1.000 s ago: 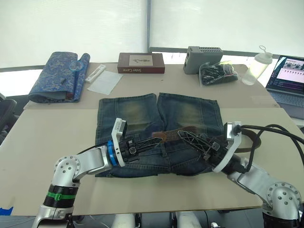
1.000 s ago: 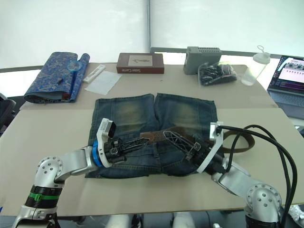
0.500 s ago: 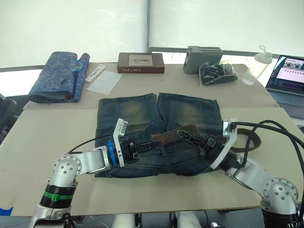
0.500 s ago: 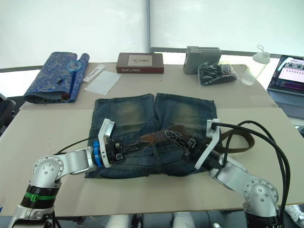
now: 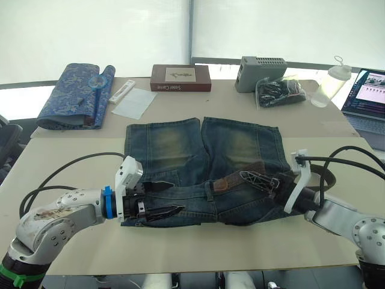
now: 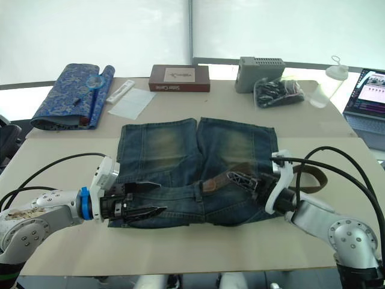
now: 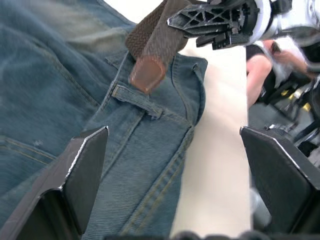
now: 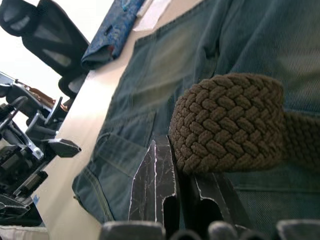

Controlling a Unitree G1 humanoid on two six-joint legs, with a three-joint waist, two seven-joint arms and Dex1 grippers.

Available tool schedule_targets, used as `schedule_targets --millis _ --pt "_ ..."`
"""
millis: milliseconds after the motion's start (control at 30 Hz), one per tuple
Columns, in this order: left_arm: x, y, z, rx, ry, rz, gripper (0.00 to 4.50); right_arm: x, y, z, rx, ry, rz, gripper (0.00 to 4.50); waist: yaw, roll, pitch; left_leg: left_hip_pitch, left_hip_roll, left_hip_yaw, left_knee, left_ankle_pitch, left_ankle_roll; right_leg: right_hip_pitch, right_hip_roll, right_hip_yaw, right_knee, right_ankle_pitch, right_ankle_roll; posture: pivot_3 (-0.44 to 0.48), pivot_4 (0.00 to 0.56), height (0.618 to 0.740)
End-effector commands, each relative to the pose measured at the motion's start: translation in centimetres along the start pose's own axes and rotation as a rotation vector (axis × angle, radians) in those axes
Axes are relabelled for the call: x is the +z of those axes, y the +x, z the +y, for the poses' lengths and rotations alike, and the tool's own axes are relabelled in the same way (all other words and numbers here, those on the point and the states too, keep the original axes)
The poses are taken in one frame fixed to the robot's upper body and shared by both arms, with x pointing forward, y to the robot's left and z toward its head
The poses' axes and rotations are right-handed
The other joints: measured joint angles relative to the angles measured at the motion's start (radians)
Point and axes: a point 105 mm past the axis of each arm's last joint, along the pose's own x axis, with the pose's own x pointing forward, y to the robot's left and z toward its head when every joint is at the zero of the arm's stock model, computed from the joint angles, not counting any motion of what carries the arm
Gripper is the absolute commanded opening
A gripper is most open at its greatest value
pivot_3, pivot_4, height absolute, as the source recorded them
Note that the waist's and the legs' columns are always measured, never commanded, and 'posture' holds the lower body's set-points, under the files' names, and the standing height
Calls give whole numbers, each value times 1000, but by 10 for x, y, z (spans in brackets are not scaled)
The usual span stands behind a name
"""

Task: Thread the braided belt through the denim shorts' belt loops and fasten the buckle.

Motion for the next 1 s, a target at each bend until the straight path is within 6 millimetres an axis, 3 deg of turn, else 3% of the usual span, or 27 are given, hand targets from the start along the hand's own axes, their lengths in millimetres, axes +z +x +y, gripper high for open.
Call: schedule_targets --millis 33,200,467,567,800,1000 --pt "0 6 -6 -25 66 -15 4466 -8 6 0 10 -6 21 0 0 0 0 0 0 0 0 0 0 0 0 0 0 0 0 0 150 709" --pt "-5 8 -1 1 51 -25 4466 -22 19 -2 12 11 44 0 -5 0 0 1 1 0 0 1 -1 1 1 -1 1 0 0 0 150 709" --pt "-17 11 3 20 -36 -24 4466 -20 30 14 108 112 -9 0 -15 0 0 2 2 -1 0 1 -1 1 2 -1 2 1 1 0 150 709" --pt "-20 13 4 30 -103 -40 4466 -28 35 9 75 104 32 0 -13 0 0 2 1 -1 0 1 -1 1 2 -1 2 1 1 0 150 709" --pt "-36 23 13 49 -543 -100 4466 -39 53 6 60 150 42 0 -17 0 0 3 2 -2 2 2 -1 3 2 -1 4 1 1 0 150 709" --pt "-39 36 23 64 -760 -152 4466 -42 56 2 52 199 23 0 -14 0 0 3 2 -3 10 2 -1 3 2 -1 11 1 2 0 150 709"
